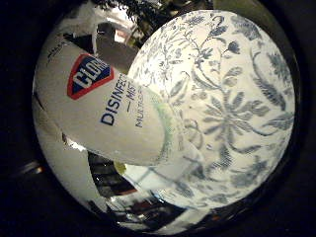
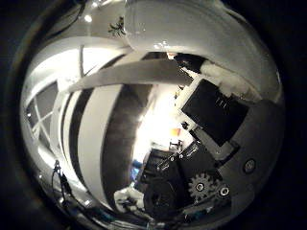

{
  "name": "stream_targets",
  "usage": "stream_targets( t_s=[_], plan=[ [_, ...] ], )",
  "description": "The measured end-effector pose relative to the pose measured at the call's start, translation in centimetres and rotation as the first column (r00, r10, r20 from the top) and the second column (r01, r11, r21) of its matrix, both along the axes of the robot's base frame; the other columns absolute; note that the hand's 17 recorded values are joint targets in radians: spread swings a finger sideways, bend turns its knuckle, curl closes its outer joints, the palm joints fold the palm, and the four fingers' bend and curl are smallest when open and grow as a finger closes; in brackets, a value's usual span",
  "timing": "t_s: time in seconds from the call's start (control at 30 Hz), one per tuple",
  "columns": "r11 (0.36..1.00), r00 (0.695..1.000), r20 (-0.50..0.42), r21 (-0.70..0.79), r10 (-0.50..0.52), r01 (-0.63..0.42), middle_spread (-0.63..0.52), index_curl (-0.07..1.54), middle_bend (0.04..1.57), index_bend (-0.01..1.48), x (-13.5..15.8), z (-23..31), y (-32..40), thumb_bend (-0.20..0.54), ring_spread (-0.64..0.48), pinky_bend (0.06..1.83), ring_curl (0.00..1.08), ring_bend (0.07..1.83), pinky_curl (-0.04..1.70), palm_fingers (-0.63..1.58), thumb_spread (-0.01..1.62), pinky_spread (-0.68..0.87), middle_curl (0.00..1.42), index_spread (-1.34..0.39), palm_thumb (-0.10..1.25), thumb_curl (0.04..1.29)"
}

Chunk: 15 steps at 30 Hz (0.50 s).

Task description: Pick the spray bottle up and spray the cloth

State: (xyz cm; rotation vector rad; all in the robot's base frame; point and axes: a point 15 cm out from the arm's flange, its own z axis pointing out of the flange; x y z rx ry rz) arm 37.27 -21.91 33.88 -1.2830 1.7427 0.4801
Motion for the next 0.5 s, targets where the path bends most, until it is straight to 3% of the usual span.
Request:
stream_targets(
  t_s=[0.13,0.27,0.4,0.5],
  plan=[
    [0.976,0.981,-0.106,-0.128,0.164,-0.177,-0.09,0.66,1.32,1.18,-1.3,4.0,1.5,-0.014,-0.15,1.17,0.57,1.44,0.94,1.21,1.04,-0.18,0.61,-0.17,1.01,0.61],
    [0.912,0.946,-0.2,-0.275,0.257,-0.305,-0.09,0.65,1.33,1.19,-2.6,7.9,1.7,-0.015,-0.15,1.14,0.57,1.44,1.0,1.21,1.05,-0.18,0.6,-0.17,1.0,0.61],
    [0.817,0.873,-0.311,-0.335,0.375,-0.47,-0.09,0.64,1.33,1.2,-3.4,9.8,5.0,-0.014,-0.15,1.11,0.56,1.44,1.04,1.21,1.06,-0.18,0.59,-0.17,1.01,0.6],
    [0.748,0.827,-0.4,-0.382,0.395,-0.543,-0.09,0.64,1.34,1.2,-4.3,9.8,5.9,-0.017,-0.15,1.1,0.56,1.44,1.06,1.21,1.06,-0.19,0.59,-0.17,1.0,0.6]
  ],
)
